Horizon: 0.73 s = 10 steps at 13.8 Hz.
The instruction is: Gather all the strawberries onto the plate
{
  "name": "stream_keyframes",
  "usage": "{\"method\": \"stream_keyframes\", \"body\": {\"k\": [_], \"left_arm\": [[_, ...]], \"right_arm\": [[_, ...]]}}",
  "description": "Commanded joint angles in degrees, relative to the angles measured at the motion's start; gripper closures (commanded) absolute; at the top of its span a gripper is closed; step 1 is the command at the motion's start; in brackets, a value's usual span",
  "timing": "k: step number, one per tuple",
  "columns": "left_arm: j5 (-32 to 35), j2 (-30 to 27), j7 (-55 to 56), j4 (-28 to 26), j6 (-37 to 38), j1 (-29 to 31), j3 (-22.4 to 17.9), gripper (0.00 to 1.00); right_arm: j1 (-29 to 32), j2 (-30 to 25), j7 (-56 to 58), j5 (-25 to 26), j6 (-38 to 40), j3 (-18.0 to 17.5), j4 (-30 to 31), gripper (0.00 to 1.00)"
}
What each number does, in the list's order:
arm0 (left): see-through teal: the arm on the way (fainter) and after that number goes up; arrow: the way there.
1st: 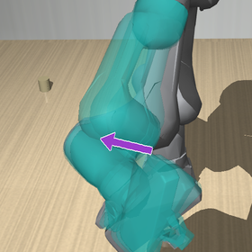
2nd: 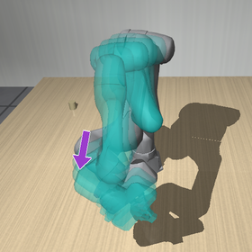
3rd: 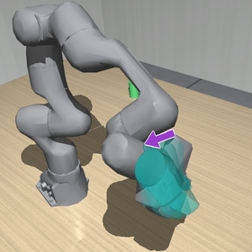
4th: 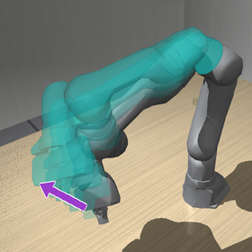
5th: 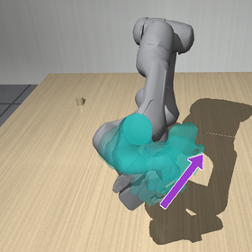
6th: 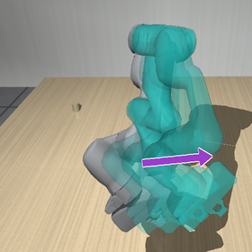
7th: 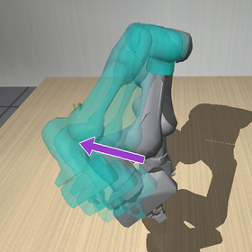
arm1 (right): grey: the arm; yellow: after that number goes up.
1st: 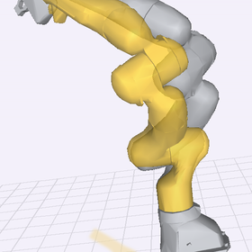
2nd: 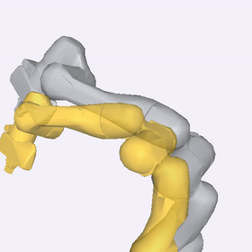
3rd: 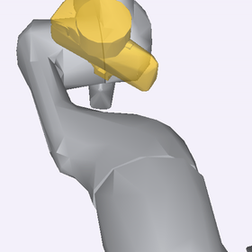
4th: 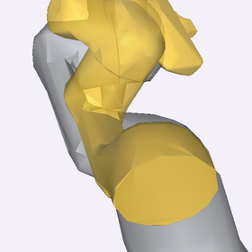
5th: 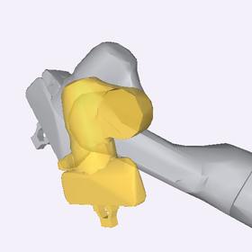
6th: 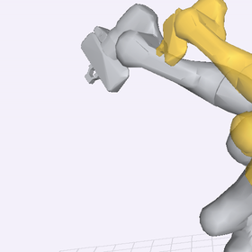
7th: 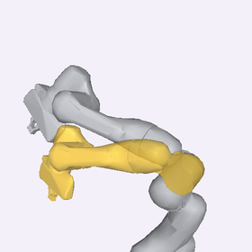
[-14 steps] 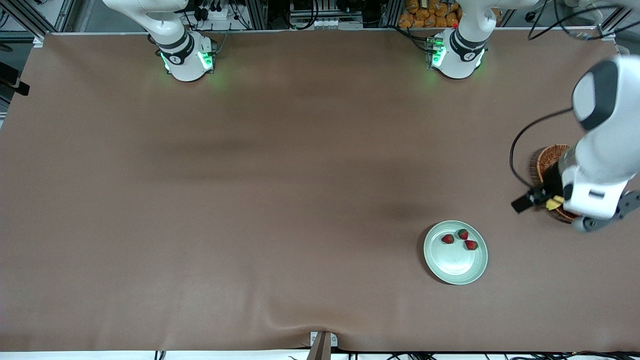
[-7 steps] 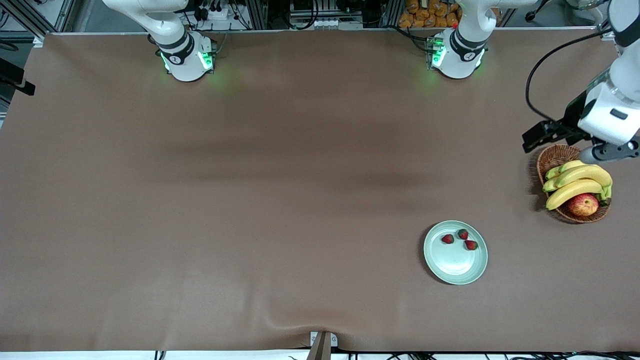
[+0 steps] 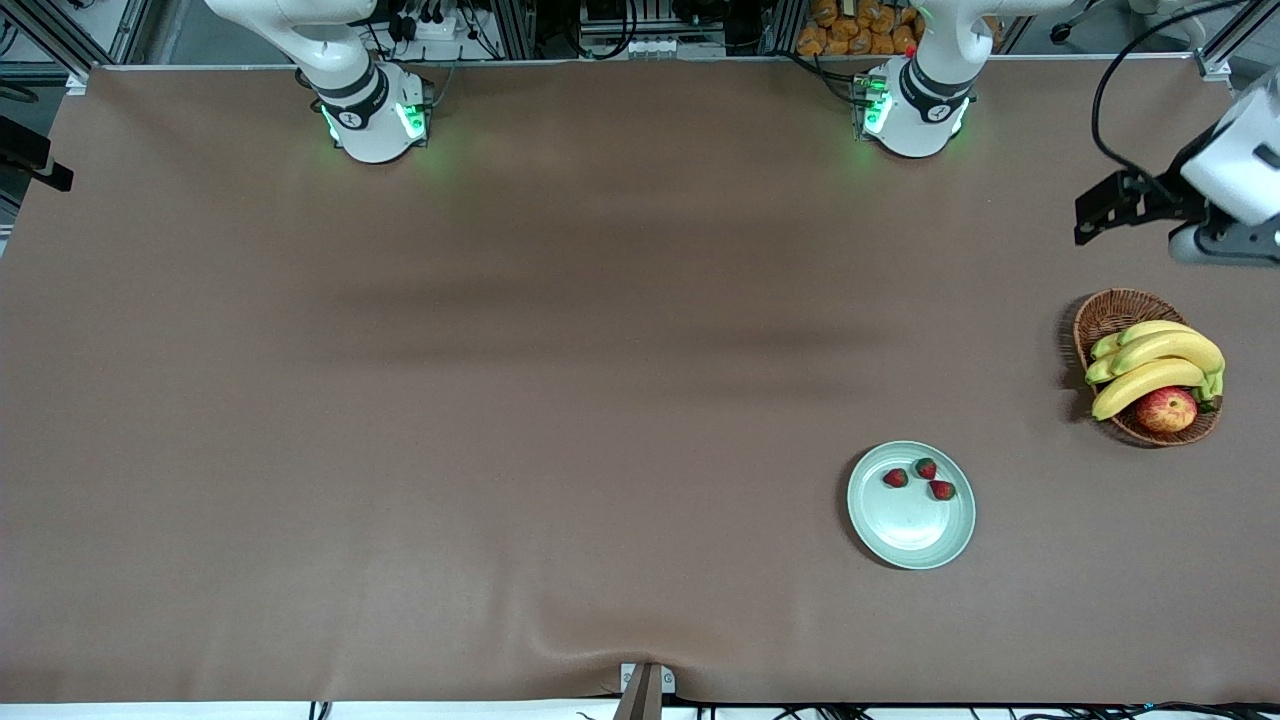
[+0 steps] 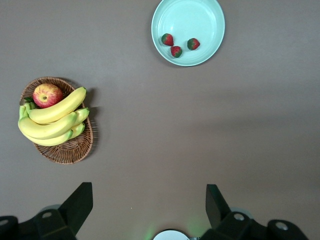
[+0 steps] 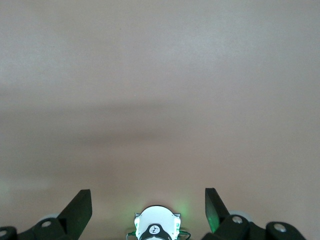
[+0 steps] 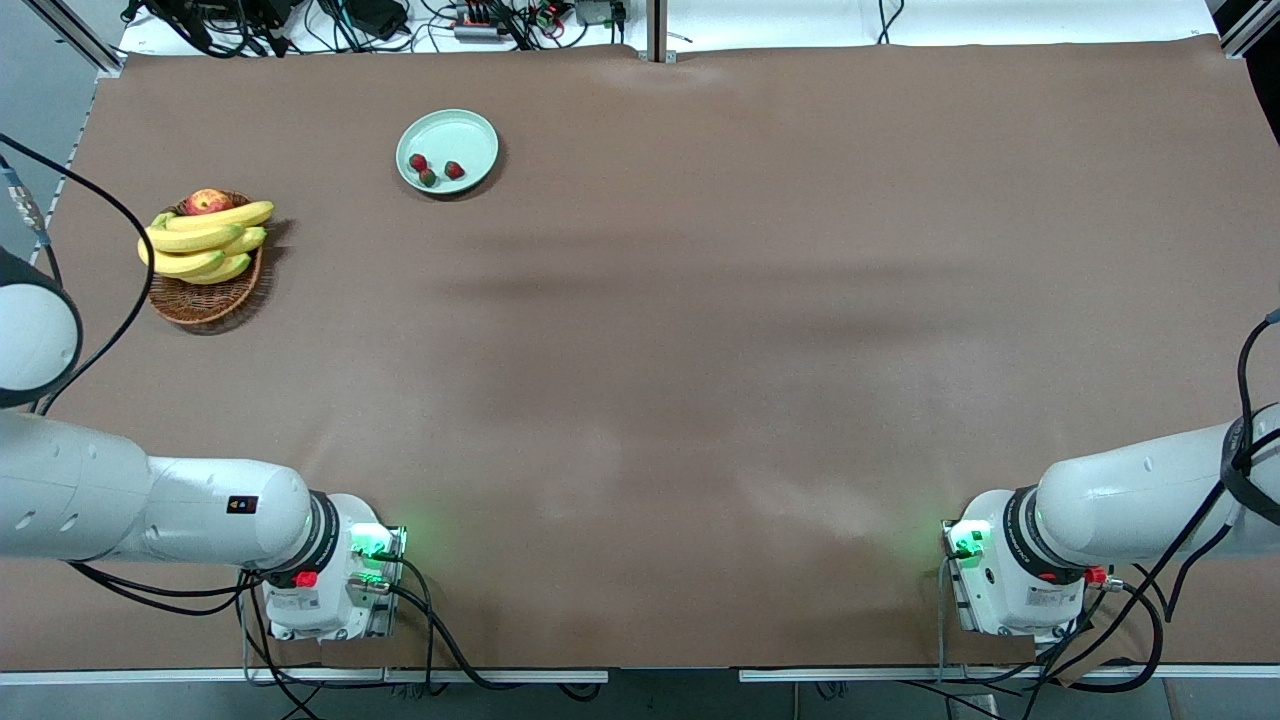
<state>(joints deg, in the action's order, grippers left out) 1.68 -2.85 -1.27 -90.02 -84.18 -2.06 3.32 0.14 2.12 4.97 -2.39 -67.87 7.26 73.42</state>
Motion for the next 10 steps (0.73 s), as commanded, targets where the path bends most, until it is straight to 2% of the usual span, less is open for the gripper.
{"method": "stream_keyframes", "body": {"k": [1,10], "left_arm": [[-1.1,-1.5,-1.2,1.0,1.9,0.2,0.7,0.00],[-1.1,-0.4,-0.3,0.9,-1.3,-0.2,1.7,0.00]], "right_arm": [[-0.1,0.3,0.3,-0.5,0.7,0.0,-0.8,0.00],[-1.5,0.7,0.3,0.1,0.9,0.0,-0.6,0.00]]}}
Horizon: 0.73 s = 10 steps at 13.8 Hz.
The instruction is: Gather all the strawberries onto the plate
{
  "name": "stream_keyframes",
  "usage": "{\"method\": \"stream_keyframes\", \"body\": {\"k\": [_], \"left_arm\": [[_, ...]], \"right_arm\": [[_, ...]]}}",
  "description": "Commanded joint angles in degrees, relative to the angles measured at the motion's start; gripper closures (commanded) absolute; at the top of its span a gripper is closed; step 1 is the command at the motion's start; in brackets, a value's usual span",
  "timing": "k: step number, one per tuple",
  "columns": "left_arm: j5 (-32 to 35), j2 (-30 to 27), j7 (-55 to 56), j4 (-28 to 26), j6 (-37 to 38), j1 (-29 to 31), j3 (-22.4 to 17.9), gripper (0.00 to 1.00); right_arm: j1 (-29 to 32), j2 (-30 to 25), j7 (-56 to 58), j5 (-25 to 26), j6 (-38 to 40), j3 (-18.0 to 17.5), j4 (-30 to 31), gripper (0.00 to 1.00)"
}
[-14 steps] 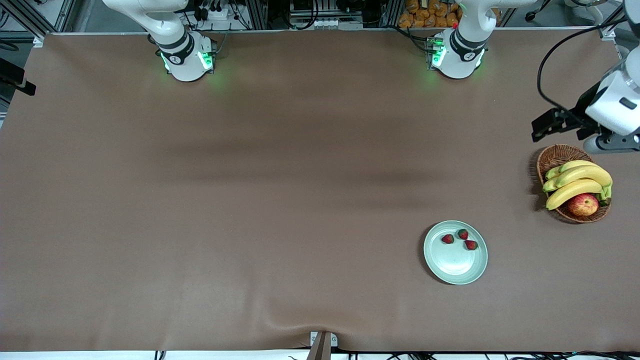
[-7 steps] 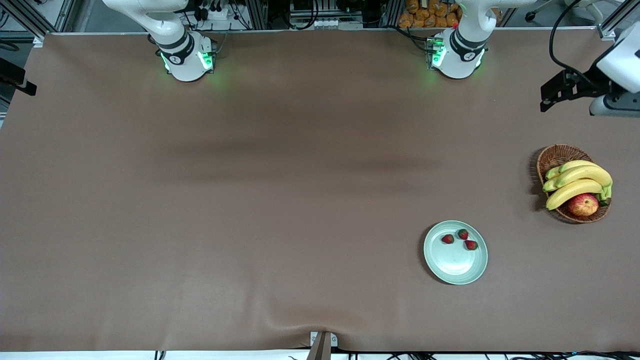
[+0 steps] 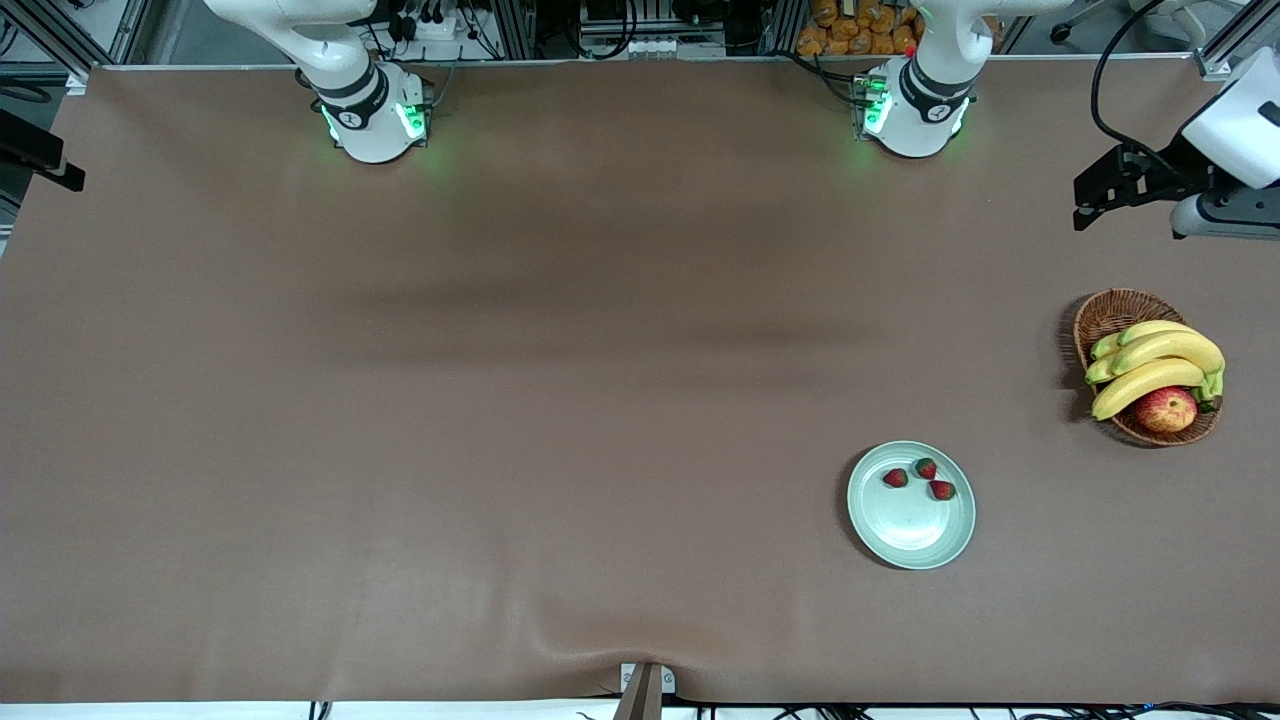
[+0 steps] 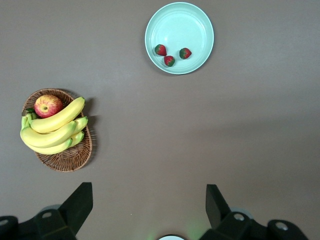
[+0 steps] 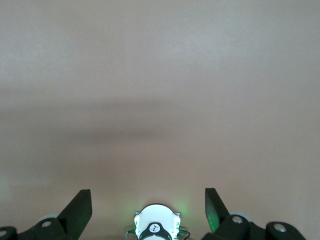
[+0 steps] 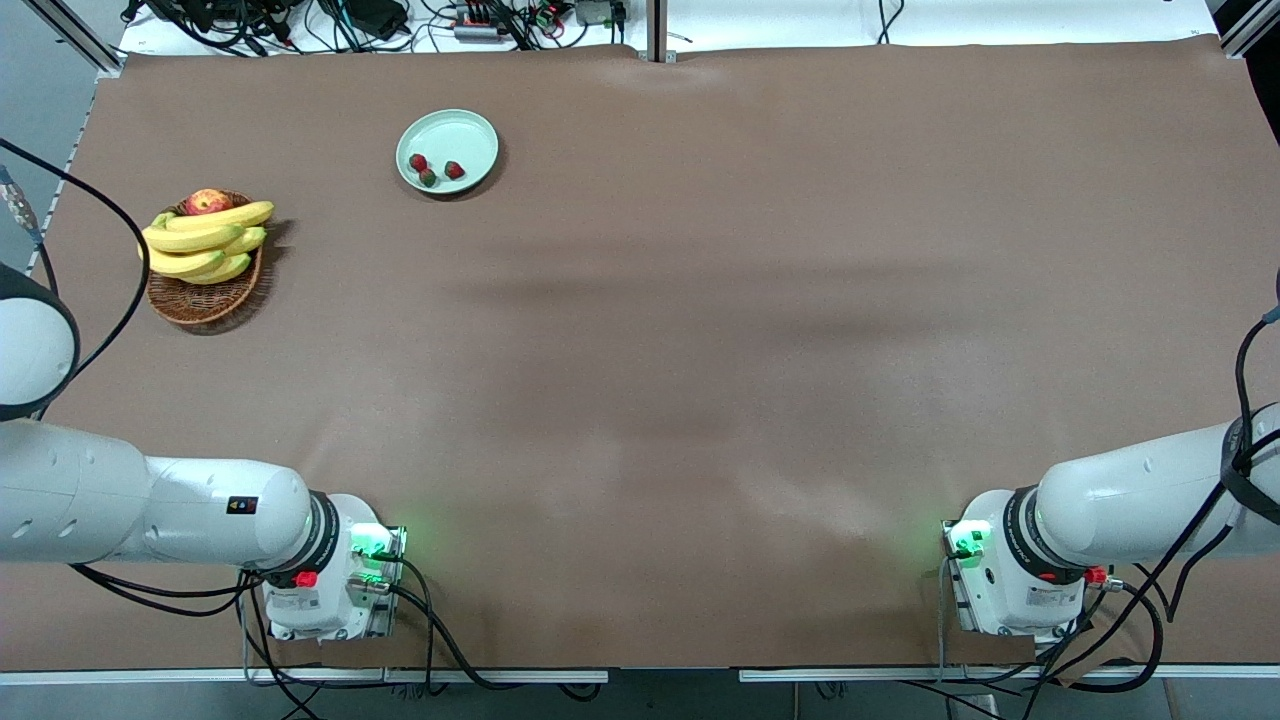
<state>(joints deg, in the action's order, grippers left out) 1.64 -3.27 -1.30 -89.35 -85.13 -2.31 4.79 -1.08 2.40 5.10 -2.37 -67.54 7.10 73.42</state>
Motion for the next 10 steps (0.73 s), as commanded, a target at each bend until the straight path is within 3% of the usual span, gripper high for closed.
{"method": "stream_keyframes", "body": {"k": [1,10], "left_arm": [[-1.0,0.0,-0.2,0.1,-0.4,0.0,0.2,0.00],[-2.3,-0.2,0.1,-0.1,-0.4,0.4,0.2,0.00]], "right_arm": [[-0.3,0.5,0.2,0.1,0.5,0.2,-0.6,0.00],[-0.1,0.9,0.2,0.2,0.3,0.2,-0.6,0.00]]}}
